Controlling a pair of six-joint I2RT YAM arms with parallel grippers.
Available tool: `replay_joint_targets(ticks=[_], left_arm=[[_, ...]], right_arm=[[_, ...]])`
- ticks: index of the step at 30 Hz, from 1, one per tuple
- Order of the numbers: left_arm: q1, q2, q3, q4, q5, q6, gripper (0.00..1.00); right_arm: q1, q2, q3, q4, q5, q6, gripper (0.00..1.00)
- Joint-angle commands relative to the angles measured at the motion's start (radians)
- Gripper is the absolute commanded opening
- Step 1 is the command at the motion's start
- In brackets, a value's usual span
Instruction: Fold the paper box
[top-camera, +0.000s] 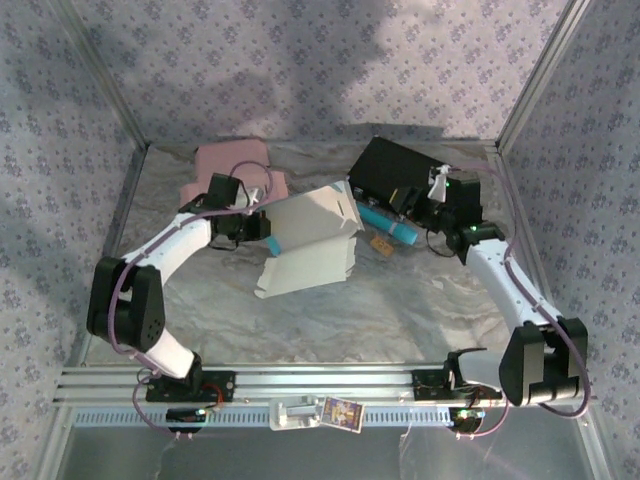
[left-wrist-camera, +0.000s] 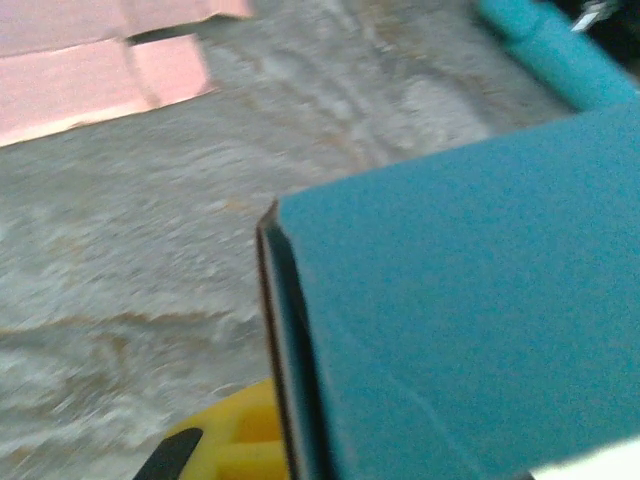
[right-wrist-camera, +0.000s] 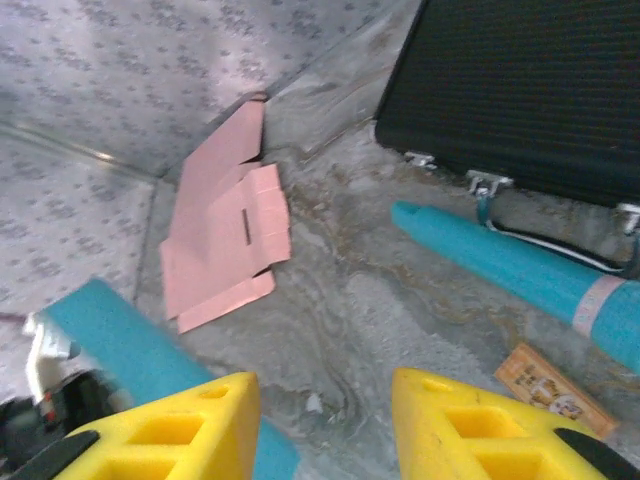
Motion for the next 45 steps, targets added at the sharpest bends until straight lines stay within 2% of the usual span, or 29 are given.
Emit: replay_joint_targets(ticks=[1,4,9,22,25,37,45], left_arm=[[0.017,0.064,0.086,0.07,0.256,0.077,0.0],[0.03,0.15,0.17,0.05,0.329,0.096,0.0],[0.029,0.254,0.294,-0.017,0.364,0.127,0.0],[0.02,0.291,0.343,-0.097,0.366,0.158,0.0],[0.018,0.289,0.345,-0.106,0.362,0.159,0.0],[0.0,0.271,0.359,-0.132,0.319,0.156,0.0],[-0.001,0.247,0.35,-0.139,0.31,0.161,0.0]], right_arm=[[-0.026,0.079,0.041,0.09,-0.303,-0.027,0.41],[-0.036,0.131,0.102,0.122,-0.387,-0.027,0.42],[-0.031,0.174,0.183,0.093,-0.461,-0.078,0.43],[0.027,0.191,0.248,-0.049,-0.441,-0.213,0.44],[0.048,0.201,0.311,-0.098,-0.437,-0.252,0.44],[0.121,0.219,0.37,-0.245,-0.302,-0.389,0.46],[0.181,0.249,0.436,-0.377,-0.136,-0.514,0.45]])
